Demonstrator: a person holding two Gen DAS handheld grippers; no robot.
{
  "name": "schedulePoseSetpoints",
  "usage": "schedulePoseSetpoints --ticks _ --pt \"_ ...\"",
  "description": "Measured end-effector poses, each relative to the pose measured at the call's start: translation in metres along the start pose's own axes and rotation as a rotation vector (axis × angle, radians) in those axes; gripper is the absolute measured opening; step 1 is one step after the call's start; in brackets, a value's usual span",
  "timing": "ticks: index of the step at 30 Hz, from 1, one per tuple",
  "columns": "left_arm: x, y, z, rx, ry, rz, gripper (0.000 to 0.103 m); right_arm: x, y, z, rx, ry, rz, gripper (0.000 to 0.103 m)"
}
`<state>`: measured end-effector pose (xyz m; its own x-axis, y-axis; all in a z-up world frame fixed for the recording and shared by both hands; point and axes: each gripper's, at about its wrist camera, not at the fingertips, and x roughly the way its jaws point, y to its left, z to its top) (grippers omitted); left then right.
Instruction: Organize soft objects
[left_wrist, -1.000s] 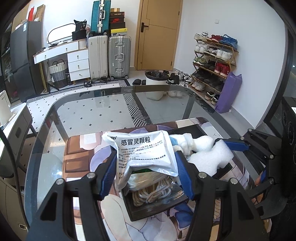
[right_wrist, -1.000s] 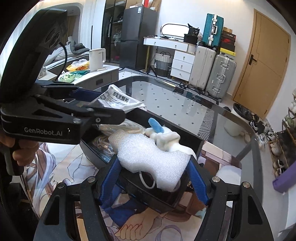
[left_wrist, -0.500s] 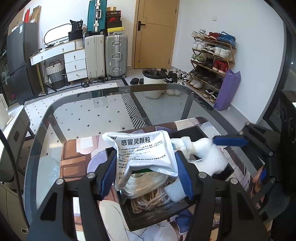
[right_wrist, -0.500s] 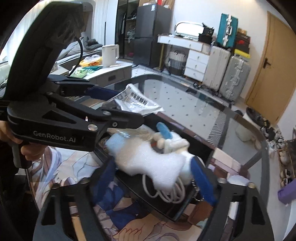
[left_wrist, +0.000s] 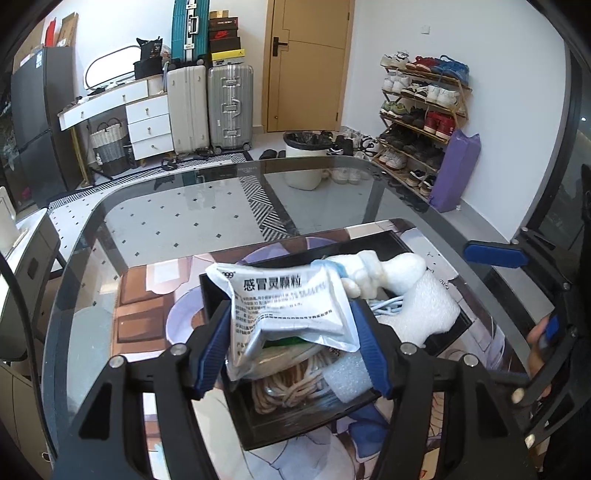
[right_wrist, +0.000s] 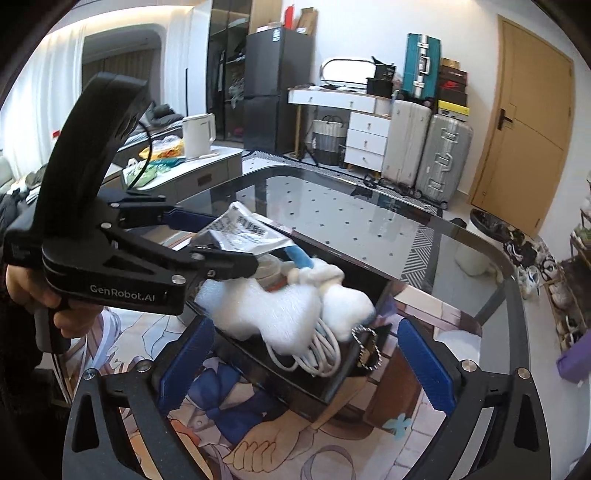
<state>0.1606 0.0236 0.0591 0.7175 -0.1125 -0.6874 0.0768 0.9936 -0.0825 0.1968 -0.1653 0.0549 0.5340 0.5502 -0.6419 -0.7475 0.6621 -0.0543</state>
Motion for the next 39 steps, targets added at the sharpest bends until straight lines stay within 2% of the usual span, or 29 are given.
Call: schedulePoseSetpoints --ticks 1,3,5,6,9,16,23,29,39 --pt "-0.001 0.001 0.0 -0.003 -0.002 -0.003 0.067 -0.002 -0.002 -0.002 0.011 -0.003 -0.001 0.101" --pt "-0.004 0.003 0.0 -0.015 -0.016 -0.014 0.084 -0.006 -0.007 -0.005 0.031 -0.013 -0.009 0.101" --pt "-0.009 0.004 0.002 -0.028 -0.029 -0.038 0.097 -0.01 -0.01 -0.008 0.056 -0.029 -0.019 0.101" --pt "-0.012 0.005 0.001 -0.036 -0.04 -0.042 0.1 -0.011 -0.011 -0.009 0.069 -0.033 -0.021 0.102" --pt "-0.019 0.005 -0.005 -0.043 -0.064 -0.036 0.102 -0.016 -0.017 -0.014 0.116 -0.04 -0.009 0.102" --pt "-0.032 0.006 -0.026 -0.066 -0.129 0.007 0.103 -0.035 -0.02 -0.024 0.192 -0.138 -0.012 0.102" --pt "-0.04 0.004 -0.054 -0.066 -0.23 0.078 0.103 -0.037 -0.007 -0.029 0.194 -0.207 -0.016 0.102" --pt "-0.038 0.009 -0.063 -0.06 -0.269 0.156 0.103 -0.033 0.004 -0.033 0.172 -0.248 -0.009 0.102" --pt "-0.035 0.027 -0.068 -0.127 -0.288 0.145 0.103 -0.03 0.01 -0.041 0.17 -0.294 -0.036 0.102"
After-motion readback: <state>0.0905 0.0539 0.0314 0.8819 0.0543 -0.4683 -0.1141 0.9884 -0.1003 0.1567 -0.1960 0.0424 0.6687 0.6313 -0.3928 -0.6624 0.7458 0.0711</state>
